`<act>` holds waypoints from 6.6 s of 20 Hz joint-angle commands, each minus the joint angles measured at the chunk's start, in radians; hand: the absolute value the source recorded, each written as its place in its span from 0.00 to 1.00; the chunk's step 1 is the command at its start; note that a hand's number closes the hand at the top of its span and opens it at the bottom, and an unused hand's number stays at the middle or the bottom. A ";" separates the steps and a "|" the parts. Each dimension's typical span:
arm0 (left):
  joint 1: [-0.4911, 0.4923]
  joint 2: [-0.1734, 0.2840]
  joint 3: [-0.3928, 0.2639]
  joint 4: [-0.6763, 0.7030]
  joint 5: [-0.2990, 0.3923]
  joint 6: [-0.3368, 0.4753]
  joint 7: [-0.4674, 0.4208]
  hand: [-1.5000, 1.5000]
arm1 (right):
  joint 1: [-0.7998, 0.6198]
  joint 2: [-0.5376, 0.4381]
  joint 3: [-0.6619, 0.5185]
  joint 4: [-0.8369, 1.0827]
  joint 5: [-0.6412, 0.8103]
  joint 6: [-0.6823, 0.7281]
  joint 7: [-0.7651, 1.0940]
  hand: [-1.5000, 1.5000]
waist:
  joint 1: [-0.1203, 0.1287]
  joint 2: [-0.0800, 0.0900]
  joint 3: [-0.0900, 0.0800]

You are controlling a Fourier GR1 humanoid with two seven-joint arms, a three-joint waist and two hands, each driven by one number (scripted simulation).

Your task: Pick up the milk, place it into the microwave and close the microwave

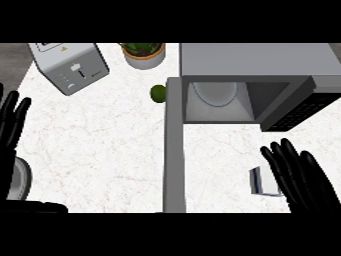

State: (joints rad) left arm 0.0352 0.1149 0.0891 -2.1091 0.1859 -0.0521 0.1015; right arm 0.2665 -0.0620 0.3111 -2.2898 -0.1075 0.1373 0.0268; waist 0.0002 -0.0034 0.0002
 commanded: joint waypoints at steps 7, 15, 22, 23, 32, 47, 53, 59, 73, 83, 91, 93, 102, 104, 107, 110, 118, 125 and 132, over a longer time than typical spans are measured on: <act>0.150 0.001 0.078 -0.061 0.124 -0.102 -0.026 0.00 | 0.227 -0.001 0.129 -0.075 0.083 -0.007 -0.109 0.00 | -0.004 0.000 0.000; 0.214 -0.038 0.073 -0.090 0.115 -0.137 -0.053 0.00 | 0.166 -0.015 -0.023 0.011 0.080 -0.054 -0.112 0.00 | 0.000 0.002 0.000; 0.260 -0.039 0.135 -0.055 0.148 -0.219 -0.112 0.00 | 0.109 0.002 -0.100 0.099 0.028 -0.077 -0.086 0.00 | 0.001 0.003 0.000; 0.236 -0.022 0.148 -0.056 0.162 -0.208 -0.090 0.00 | 0.068 -0.003 -0.153 0.246 0.012 -0.048 -0.178 0.00 | 0.002 0.003 0.000; 0.260 -0.003 0.215 -0.082 0.230 -0.247 -0.050 0.00 | 0.065 -0.040 -0.286 0.501 -0.017 0.014 -0.385 0.00 | 0.001 0.003 0.000; 0.289 -0.052 0.244 -0.043 0.203 -0.339 -0.104 0.00 | 0.069 -0.089 -0.374 0.793 0.043 0.113 -0.629 0.00 | -0.001 0.003 0.000; 0.353 -0.113 0.188 -0.149 0.162 -0.355 -0.080 0.00 | -0.068 -0.113 -0.413 1.037 0.110 0.121 -0.802 0.00 | 0.004 0.003 0.000; 0.377 -0.113 0.201 -0.122 0.177 -0.381 -0.116 0.00 | -0.135 -0.034 -0.374 1.088 0.158 0.041 -0.783 0.00 | 0.005 0.003 0.000; 0.365 -0.114 0.208 -0.122 0.139 -0.354 -0.120 0.00 | -0.297 -0.135 -0.524 1.492 0.190 -0.072 -0.936 0.00 | 0.004 0.003 0.000; 0.306 -0.095 0.261 -0.081 0.210 -0.381 -0.075 0.00 | -0.421 -0.163 -0.402 1.675 0.162 0.381 -1.064 0.00 | 0.016 0.005 0.002; 0.315 -0.081 0.291 -0.102 0.272 -0.382 -0.042 0.00 | -0.379 -0.114 -0.455 1.560 0.154 0.019 -1.140 1.00 | 0.001 0.002 0.001; 0.321 -0.109 0.264 -0.096 0.228 -0.376 -0.068 0.00 | -0.413 -0.076 -0.454 1.566 0.120 0.070 -1.113 1.00 | 0.005 0.003 0.001; 0.373 -0.114 0.264 -0.126 0.248 -0.418 -0.067 0.00 | -0.367 -0.064 -0.507 1.340 0.023 -0.020 -0.950 1.00 | 0.002 0.001 0.000; 0.300 -0.062 0.338 -0.052 0.304 -0.427 -0.064 0.00 | -0.326 -0.074 -0.486 1.213 0.006 0.004 -0.870 1.00 | -0.001 0.002 -0.001; 0.316 -0.114 0.237 -0.103 0.229 -0.388 -0.060 0.00 | -0.265 -0.026 -0.427 1.071 0.002 0.012 -0.795 1.00 | -0.003 0.001 -0.001; 0.338 -0.114 0.258 -0.094 0.243 -0.387 -0.052 0.00 | -0.263 -0.023 -0.406 0.937 -0.040 0.038 -0.681 1.00 | -0.003 0.001 -0.001; 0.380 -0.098 0.374 -0.074 0.345 -0.489 -0.071 0.00 | -0.315 0.035 -0.322 0.840 0.123 -0.158 -0.580 1.00 | 0.006 0.002 0.000; 0.333 -0.069 0.389 -0.037 0.349 -0.484 -0.044 0.00 | -0.568 0.018 -0.357 0.992 0.208 -0.264 -0.437 1.00 | 0.012 0.004 0.000; 0.290 -0.066 0.403 0.014 0.328 -0.480 -0.062 0.00 | -0.830 0.014 -0.409 1.208 0.210 -0.300 -0.369 1.00 | 0.013 0.005 0.000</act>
State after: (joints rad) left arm 0.3413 0.0284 0.4617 -2.1199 0.4925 -0.5251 0.0424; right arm -0.4096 -0.0327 -0.0586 -1.1853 0.1040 -0.1441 -0.3928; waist 0.0093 0.0006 0.0016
